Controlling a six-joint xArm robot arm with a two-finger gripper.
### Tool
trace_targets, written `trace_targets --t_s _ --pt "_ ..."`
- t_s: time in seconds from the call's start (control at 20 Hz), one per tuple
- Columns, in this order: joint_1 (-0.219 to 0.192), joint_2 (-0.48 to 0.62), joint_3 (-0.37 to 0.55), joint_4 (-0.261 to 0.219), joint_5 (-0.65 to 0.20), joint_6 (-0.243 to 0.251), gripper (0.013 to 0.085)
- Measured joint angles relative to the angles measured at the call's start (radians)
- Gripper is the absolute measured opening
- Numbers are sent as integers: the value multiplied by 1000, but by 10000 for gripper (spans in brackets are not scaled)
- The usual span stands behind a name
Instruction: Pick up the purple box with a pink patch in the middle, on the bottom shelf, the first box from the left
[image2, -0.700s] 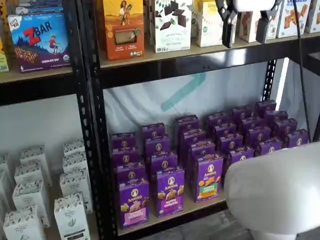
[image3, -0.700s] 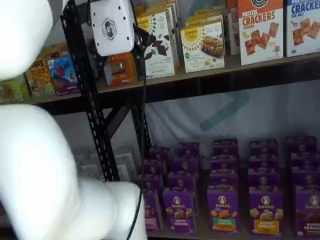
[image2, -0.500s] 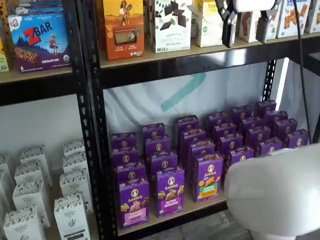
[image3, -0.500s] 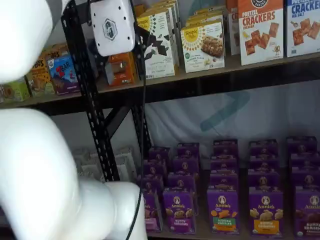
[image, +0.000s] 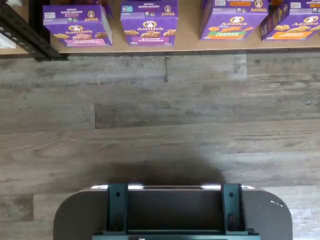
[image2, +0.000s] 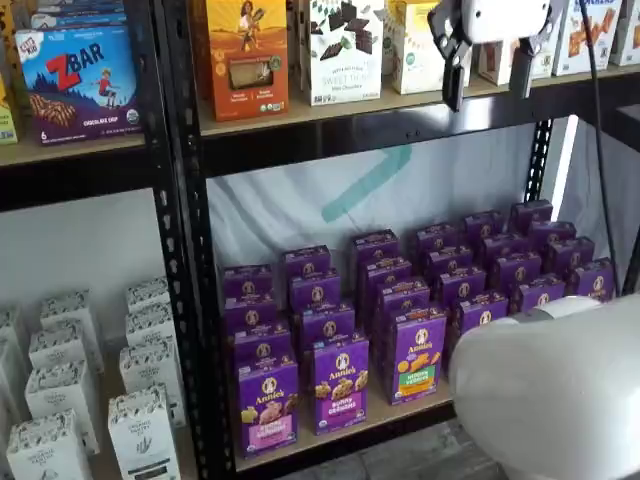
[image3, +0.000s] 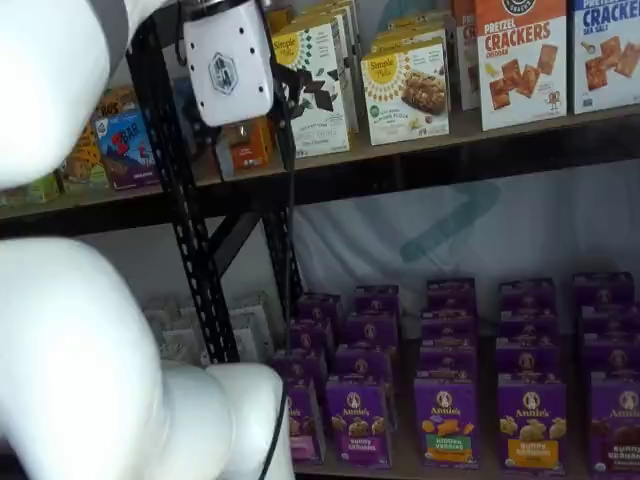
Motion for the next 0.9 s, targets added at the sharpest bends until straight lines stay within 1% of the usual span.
trace_targets --t_s 0.15,0.45,0.65,0.7,0.9 --pt "7 -21 50 0 -29 8 850" --pt "4 -65 177 24 -101 13 850" --pt "2 -89 261 50 -160 15 850" --pt "7 -94 284 52 -176 21 850" --pt "51 -118 372 43 -256 61 850"
